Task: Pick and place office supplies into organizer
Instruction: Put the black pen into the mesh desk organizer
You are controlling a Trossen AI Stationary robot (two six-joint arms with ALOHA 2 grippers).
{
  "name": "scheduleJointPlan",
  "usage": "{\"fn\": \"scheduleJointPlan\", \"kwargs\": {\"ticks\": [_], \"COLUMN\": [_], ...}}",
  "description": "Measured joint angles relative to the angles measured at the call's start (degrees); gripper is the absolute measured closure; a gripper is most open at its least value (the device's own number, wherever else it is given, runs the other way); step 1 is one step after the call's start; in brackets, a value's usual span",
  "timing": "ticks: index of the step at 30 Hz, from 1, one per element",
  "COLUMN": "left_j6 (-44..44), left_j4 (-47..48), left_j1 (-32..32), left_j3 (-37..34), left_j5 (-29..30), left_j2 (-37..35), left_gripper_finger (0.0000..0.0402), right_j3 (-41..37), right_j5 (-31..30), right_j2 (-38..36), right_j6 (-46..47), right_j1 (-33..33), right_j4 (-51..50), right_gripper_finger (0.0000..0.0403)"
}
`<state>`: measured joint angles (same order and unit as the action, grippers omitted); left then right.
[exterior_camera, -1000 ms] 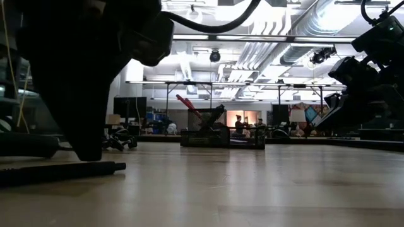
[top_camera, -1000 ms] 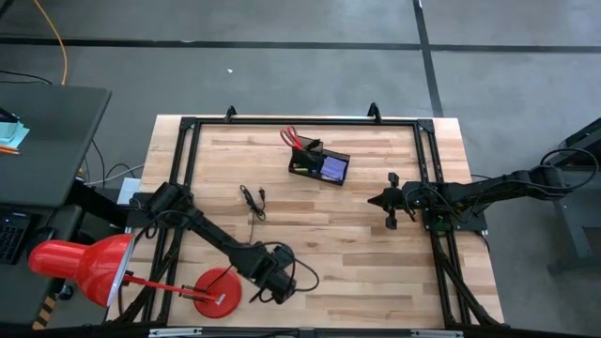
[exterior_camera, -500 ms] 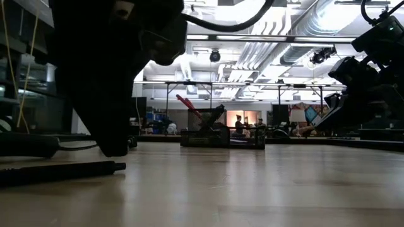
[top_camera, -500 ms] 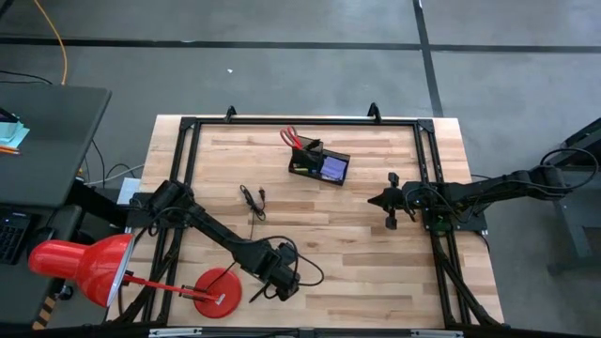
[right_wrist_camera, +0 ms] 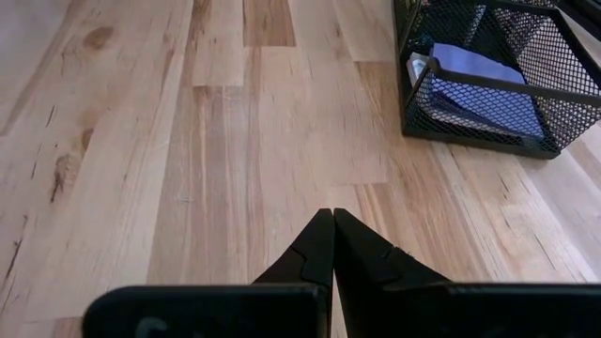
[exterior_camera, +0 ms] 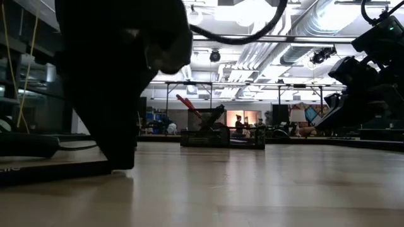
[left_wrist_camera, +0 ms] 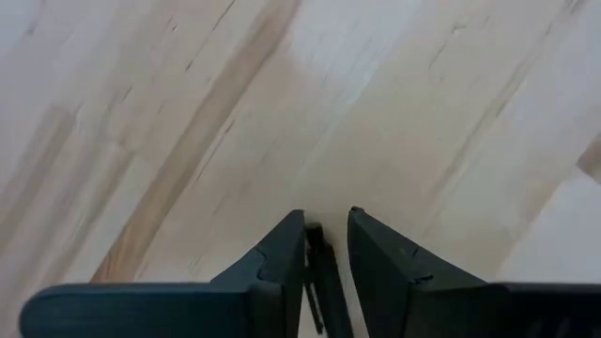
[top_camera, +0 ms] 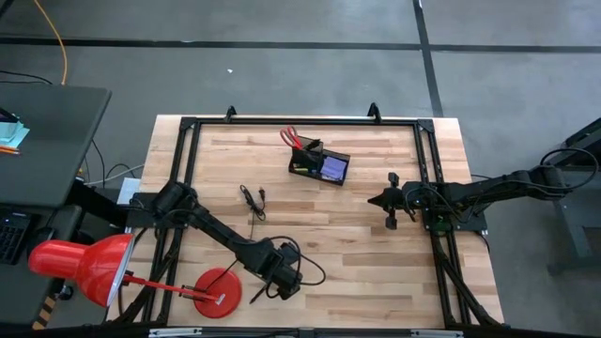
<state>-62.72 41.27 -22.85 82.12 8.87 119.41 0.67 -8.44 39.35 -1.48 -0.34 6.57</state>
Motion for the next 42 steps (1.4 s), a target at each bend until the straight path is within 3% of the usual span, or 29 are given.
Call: {"fn": "scheduleJointPlan", "kwargs": {"ticks": [18, 25, 32, 42], "left_j6": [-2.0, -2.2, -2.2, -1.1], "left_j4": [0.1, 0.3, 0.1, 2.0], "left_j1": [0.0, 0.0, 0.0, -0.2], "left_j3": [0.1, 0.0, -0.1, 2.4], "left_j5": [-0.1, -0.4, -0.3, 5.3], "left_j2": [0.9, 0.9, 0.9, 1.6], "left_gripper_finger": [0.0332, 0.0393, 0.0392, 0.0398], "right_j3": [0.0, 0.0, 0.0, 0.0], "right_j5": [0.0, 0.0, 0.0, 0.0], "right_j2": [0.0, 0.0, 0.0, 0.0], "right_j6": [0.0, 0.0, 0.0, 0.0], "right_j1": [0.0, 0.0, 0.0, 0.0], "right_j4": [-0.8, -0.8, -0.8, -0.8], "right_gripper_finger": [0.0402, 0.0402, 0.0402, 0.0402]}}
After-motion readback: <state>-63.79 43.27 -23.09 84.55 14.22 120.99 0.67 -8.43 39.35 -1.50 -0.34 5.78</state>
